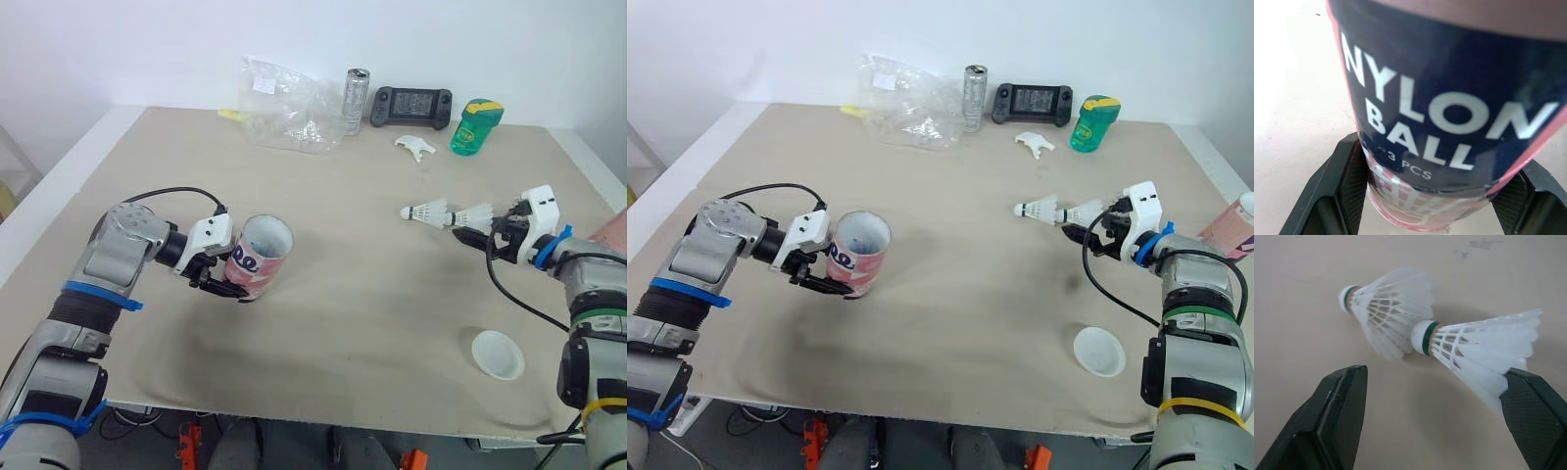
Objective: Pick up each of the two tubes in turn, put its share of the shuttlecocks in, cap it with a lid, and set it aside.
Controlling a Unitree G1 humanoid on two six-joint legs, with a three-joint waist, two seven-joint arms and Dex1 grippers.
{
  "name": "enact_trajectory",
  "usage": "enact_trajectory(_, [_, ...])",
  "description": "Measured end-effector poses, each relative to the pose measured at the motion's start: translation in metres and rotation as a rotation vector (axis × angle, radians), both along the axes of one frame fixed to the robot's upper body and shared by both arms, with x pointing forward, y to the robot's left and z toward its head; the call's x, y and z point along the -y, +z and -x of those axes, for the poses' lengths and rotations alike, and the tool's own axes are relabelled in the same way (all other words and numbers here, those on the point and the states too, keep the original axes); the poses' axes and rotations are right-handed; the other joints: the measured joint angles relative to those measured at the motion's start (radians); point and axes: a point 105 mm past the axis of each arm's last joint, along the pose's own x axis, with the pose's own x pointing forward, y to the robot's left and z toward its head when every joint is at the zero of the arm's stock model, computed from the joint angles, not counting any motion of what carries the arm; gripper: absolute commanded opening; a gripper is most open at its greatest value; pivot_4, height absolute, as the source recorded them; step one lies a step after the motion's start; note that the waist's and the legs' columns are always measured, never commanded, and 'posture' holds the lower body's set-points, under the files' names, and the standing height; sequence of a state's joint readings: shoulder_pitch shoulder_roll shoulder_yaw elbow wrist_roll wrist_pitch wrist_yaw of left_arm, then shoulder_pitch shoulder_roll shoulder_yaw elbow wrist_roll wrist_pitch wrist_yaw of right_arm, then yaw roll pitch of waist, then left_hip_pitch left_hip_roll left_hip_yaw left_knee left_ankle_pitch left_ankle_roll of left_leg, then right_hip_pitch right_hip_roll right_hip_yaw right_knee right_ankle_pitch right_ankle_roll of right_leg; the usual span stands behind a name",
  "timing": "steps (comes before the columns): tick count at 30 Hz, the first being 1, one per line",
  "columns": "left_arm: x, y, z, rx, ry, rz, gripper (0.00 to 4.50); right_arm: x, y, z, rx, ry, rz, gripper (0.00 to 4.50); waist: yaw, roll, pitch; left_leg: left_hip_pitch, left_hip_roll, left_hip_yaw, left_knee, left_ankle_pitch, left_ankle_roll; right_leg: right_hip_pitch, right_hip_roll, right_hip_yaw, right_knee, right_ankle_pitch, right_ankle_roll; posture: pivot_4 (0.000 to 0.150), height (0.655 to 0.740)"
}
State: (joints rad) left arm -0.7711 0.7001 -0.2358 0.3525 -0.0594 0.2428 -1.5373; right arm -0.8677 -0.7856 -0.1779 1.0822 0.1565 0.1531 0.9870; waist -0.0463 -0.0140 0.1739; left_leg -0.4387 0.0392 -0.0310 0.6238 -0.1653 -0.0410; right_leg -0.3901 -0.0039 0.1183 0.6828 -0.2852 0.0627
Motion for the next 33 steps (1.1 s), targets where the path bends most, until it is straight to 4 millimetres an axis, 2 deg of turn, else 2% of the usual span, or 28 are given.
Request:
enact_trajectory(4, [0.001, 0.0, 0.0, 0.0, -0.003, 0.002, 2.99, 0.001, -0.002, 0.002, 0.002, -0.005, 0.015, 4.32, 0.0, 0.0, 0.0, 0.0, -0.001, 0.0, 0.0, 0.0, 0.0, 0.0, -0.001, 0.0, 0.0, 0.0, 0.001, 0.15, 0.7394])
enact_trajectory(6, [0.002, 0.0, -0.001, 0.0, -0.004, 0.002, 2.99, 0.002, -0.004, 0.002, -0.002, -0.012, 0.017, 3.94, 0.0, 0.0, 0.0, 0.0, -0.002, 0.0, 0.0, 0.0, 0.0, 0.001, -0.003, 0.0, 0.0, -0.001, 0.001, 0.15, 0.7394])
enact_trajectory(7, [0.002, 0.0, -0.001, -0.001, -0.004, 0.004, 2.99, 0.004, -0.004, 0.002, 0.0, -0.033, 0.023, 3.58, 0.0, 0.0, 0.0, 0.0, -0.003, 0.0, 0.0, 0.0, 0.0, 0.001, -0.003, 0.0, 0.0, -0.001, 0.002, 0.15, 0.7394])
enact_trajectory(8, [0.002, -0.001, -0.001, -0.002, -0.004, 0.005, 2.99, 0.005, -0.004, 0.001, 0.001, -0.04, 0.024, 3.4, 0.0, 0.0, 0.0, 0.0, -0.003, 0.0, 0.0, 0.0, 0.0, 0.001, -0.003, 0.0, 0.0, -0.001, 0.002, 0.15, 0.7394])
enact_trajectory(10, [0.002, -0.001, -0.001, -0.002, -0.004, 0.005, 2.99, 0.006, -0.004, 0.001, 0.003, -0.05, 0.027, 2.21, 0.0, 0.0, 0.0, 0.0, -0.003, 0.0, 0.0, 0.0, 0.0, 0.001, -0.004, 0.0, 0.0, -0.001, 0.002, 0.15, 0.7394])
enact_trajectory(13, [0.002, -0.001, -0.001, -0.002, -0.004, 0.006, 2.99, 0.006, -0.004, 0.001, 0.003, -0.05, 0.027, 1.34, 0.0, 0.0, 0.0, 0.0, -0.003, 0.0, 0.0, 0.0, 0.0, 0.001, -0.004, 0.0, 0.0, -0.001, 0.002, 0.15, 0.7394])
enact_trajectory(15, [0.002, -0.001, -0.001, -0.002, -0.004, 0.006, 2.99, 0.005, -0.003, 0.001, 0.006, -0.044, 0.026, 0.33, 0.0, 0.0, 0.0, 0.0, -0.003, 0.0, 0.0, 0.0, 0.0, 0.001, -0.004, 0.0, 0.0, -0.001, 0.002, 0.15, 0.7394])
enact_trajectory(16, [0.002, -0.001, -0.001, -0.002, -0.004, 0.006, 2.99, 0.005, -0.003, 0.001, 0.008, -0.039, 0.026, 0.09, 0.0, 0.0, 0.0, 0.0, -0.003, 0.0, 0.0, 0.0, 0.0, 0.001, -0.004, 0.0, 0.0, -0.001, 0.002, 0.15, 0.7394])
enact_trajectory(20, [0.002, -0.001, -0.001, -0.002, -0.004, 0.006, 2.99, 0.0, 0.0, 0.002, 0.015, -0.008, 0.018, 0.09, 0.0, 0.0, 0.0, 0.0, -0.003, -0.001, 0.001, 0.0, 0.0, 0.001, -0.004, 0.0, 0.0, -0.001, 0.002, 0.15, 0.7394])
enact_trajectory(25, [0.002, -0.001, -0.002, -0.005, -0.003, 0.009, 2.99, -0.016, -0.006, 0.024, -0.006, 0.145, -0.009, 0.09, 0.003, 0.0, 0.0, 0.0, -0.004, -0.002, 0.001, 0.0, 0.0, 0.002, -0.004, -0.001, 0.0, -0.001, 0.003, 0.15, 0.7394])
enact_trajectory(27, [0.002, -0.001, -0.002, -0.005, -0.003, 0.01, 2.99, -0.015, -0.005, 0.028, -0.003, 0.149, 0.018, 0.09, 0.002, 0.001, 0.0, 0.0, -0.004, -0.002, 0.001, 0.0, 0.0, 0.002, -0.004, -0.001, 0.0, -0.001, 0.003, 0.15, 0.7394])
enact_trajectory(31, [0.002, -0.001, -0.003, -0.003, 0.001, 0.008, 2.99, -0.007, 0.031, 0.03, 0.121, 0.093, 0.079, 0.09, 0.001, 0.003, 0.0, 0.0, -0.004, -0.002, 0.002, 0.001, 0.001, 0.002, -0.004, -0.001, 0.001, 0.0, 0.004, 0.15, 0.7394])
enact_trajectory(33, [0.002, -0.002, -0.003, -0.005, 0.001, 0.01, 2.99, -0.008, 0.059, 0.035, 0.209, 0.091, 0.101, 0.09, 0.001, 0.003, 0.0, 0.0, -0.004, -0.002, 0.002, 0.001, 0.001, 0.002, -0.004, -0.001, 0.0, 0.0, 0.004, 0.15, 0.7394])
